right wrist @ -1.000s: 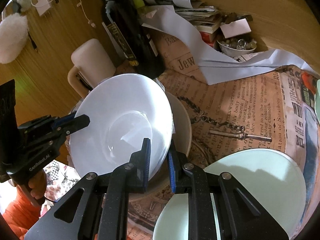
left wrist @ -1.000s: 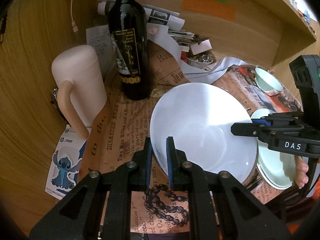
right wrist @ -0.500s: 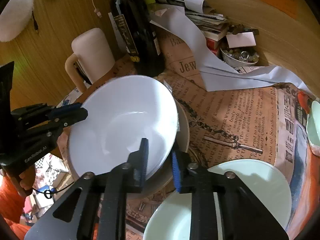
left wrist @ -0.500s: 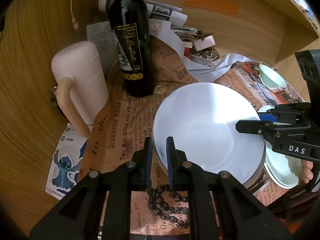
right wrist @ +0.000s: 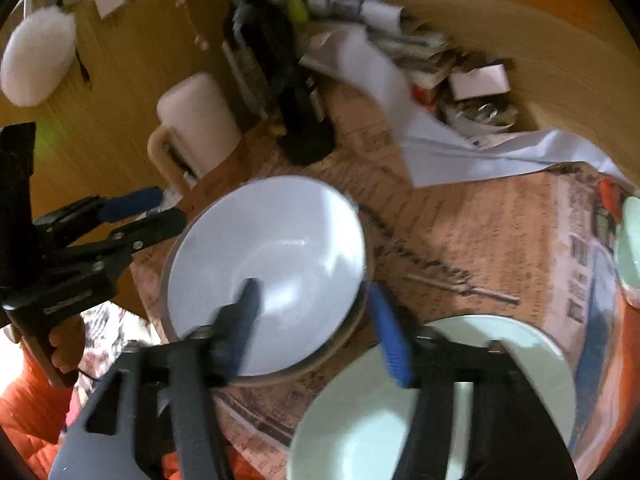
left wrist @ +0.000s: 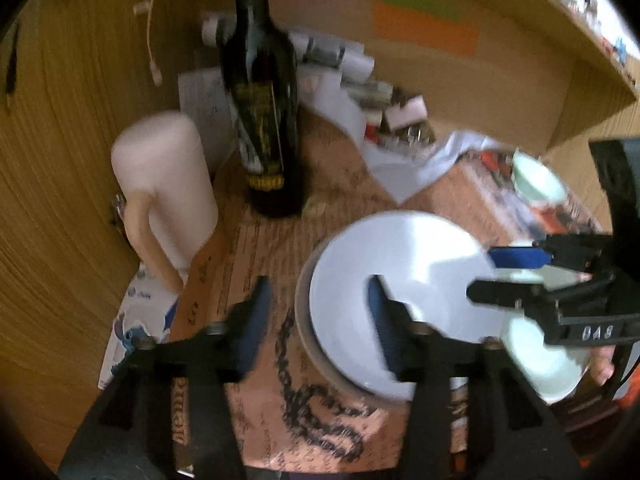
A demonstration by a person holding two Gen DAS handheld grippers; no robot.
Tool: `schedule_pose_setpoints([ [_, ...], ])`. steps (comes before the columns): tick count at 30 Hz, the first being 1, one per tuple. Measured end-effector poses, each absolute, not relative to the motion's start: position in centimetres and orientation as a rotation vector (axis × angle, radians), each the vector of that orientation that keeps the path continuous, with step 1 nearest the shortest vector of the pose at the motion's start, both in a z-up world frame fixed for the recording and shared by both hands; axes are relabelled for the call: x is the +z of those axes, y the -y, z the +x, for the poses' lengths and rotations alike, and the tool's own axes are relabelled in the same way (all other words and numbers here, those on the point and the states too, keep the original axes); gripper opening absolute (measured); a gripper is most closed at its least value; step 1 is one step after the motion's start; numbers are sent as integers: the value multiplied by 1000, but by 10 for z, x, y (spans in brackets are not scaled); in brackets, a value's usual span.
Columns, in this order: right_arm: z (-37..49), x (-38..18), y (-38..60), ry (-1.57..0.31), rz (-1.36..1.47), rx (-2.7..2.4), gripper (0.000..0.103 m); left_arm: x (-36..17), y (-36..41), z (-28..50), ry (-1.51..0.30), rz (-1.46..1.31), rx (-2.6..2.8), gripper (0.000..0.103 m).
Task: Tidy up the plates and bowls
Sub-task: 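Move both grippers to the rim of the mint green bowl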
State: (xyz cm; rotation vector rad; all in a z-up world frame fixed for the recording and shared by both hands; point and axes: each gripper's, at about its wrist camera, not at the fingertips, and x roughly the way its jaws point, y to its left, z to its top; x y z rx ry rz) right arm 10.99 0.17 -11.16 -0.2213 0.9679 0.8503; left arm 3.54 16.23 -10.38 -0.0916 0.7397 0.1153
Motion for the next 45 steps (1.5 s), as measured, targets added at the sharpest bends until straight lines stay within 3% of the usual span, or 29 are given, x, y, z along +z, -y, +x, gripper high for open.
schedule_pose_setpoints([
  [1, 110, -108, 3, -944, -214, 839, 70, -99, -159, 36, -724, -82, 118, 61],
  [11, 148, -70, 94, -791, -117, 601, 70, -63, -115, 60, -626, -47, 43, 87],
  [18, 196, -61, 173, -731, -57, 344, 70, -56, -78, 98, -619, 9, -3, 90],
  [22, 220, -67, 211, -720, -57, 198, 77, -57, -55, 127, -644, 35, -13, 90],
  [29, 268, -102, 260, -825, 4, 45, 75, -67, -21, 174, -723, 57, -67, 90],
  [35, 293, -127, 272, -917, 37, 31, 51, -80, 1, 203, -779, 111, -98, 90],
  [39, 302, -141, 275, -933, 28, -14, 42, -88, 10, 216, -812, 124, -114, 90],
  [43, 311, -151, 275, -976, 73, 39, 18, -96, 13, 225, -841, 123, -129, 90],
  [45, 308, -148, 269, -967, 56, 47, 16, -98, 13, 227, -851, 123, -132, 90],
])
